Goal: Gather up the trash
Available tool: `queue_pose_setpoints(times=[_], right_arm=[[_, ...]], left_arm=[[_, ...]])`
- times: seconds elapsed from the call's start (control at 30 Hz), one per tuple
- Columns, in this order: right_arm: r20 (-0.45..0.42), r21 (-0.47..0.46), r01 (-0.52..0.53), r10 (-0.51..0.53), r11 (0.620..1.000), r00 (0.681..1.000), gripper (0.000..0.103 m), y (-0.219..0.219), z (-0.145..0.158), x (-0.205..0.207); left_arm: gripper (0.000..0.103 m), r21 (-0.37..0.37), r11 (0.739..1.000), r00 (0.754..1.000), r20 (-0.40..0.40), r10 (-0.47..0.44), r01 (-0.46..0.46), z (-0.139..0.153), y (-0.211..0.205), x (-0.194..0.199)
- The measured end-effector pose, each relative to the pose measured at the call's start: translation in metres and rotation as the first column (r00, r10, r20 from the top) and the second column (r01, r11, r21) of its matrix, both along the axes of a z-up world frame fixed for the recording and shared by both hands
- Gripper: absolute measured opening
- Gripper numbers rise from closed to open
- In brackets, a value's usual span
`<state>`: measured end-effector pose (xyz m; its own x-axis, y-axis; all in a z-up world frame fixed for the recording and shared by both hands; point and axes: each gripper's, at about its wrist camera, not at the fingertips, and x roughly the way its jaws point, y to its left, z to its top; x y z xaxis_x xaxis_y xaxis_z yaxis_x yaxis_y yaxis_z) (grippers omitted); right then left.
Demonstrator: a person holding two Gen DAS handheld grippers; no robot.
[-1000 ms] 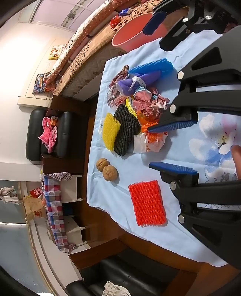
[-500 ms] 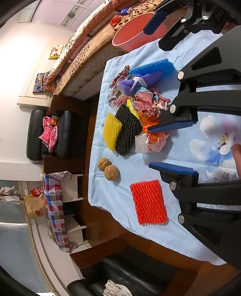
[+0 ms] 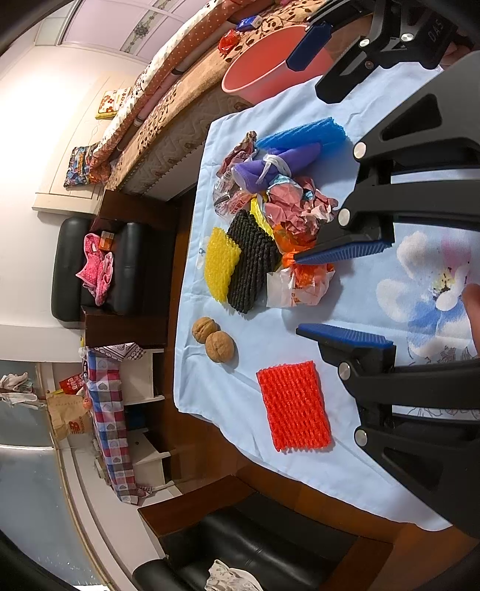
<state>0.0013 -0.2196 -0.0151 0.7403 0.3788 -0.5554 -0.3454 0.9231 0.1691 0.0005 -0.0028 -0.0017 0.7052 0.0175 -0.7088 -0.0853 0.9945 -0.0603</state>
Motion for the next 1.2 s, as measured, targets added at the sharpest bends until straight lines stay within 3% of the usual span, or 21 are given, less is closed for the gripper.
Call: queue_pose_setpoints(times=[1.2], right_arm=[[-0.004, 0.001, 0.002, -0.002, 1.0, 1.0, 0.078, -0.0035, -0.0031, 0.001]], left_arm=[[0.033, -0.003, 1.0, 1.0, -0.007, 0.001, -0.001, -0.0055, -0.0003, -0.0008]])
